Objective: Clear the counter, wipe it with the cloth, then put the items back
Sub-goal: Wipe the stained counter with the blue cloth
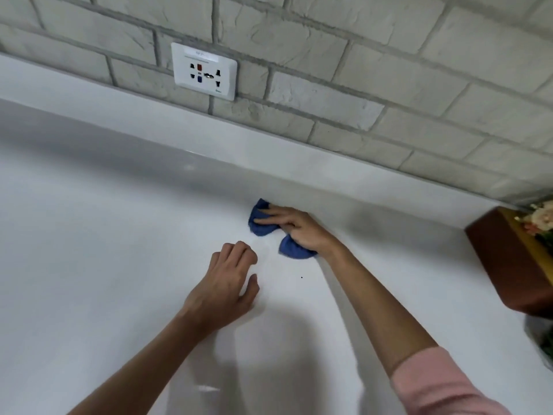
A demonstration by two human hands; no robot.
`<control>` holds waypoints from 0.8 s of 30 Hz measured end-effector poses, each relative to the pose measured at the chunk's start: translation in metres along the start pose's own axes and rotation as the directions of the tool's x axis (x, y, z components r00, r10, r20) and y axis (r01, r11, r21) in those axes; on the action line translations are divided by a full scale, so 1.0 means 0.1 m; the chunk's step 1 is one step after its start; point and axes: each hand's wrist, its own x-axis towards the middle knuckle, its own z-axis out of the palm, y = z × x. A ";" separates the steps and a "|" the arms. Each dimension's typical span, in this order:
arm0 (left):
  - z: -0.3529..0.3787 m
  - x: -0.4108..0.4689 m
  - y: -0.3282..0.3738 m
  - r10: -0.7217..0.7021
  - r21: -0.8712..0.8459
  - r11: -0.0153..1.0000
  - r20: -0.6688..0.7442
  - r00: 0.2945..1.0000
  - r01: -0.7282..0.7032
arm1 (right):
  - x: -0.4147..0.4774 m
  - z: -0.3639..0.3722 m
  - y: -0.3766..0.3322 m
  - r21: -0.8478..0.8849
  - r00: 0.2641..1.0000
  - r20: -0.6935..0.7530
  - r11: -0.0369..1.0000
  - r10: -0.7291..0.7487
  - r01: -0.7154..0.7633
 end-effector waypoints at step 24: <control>0.04 0.00 0.00 -0.138 0.091 0.986 -0.055 0.989 0.143 | 0.51 -0.30 0.40 -0.449 0.944 -0.329 0.884 -0.024 -0.134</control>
